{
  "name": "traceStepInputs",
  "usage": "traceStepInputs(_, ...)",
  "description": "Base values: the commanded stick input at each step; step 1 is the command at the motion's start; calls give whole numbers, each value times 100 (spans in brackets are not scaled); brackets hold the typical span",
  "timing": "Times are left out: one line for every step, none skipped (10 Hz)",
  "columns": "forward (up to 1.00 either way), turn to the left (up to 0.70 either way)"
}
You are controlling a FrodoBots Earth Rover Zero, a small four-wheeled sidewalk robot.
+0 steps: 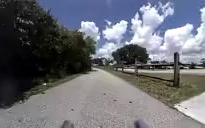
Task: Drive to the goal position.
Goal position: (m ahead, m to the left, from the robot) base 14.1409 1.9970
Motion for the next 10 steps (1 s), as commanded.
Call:
traceStepInputs(50, 0)
traceStepInputs(50, 0)
traceStepInputs(50, 0)
traceStepInputs(50, 0)
traceStepInputs(50, 0)
traceStepInputs(50, 10)
traceStepInputs(50, 20)
traceStepInputs(50, 10)
traceStepInputs(50, 0)
traceStepInputs(50, 0)
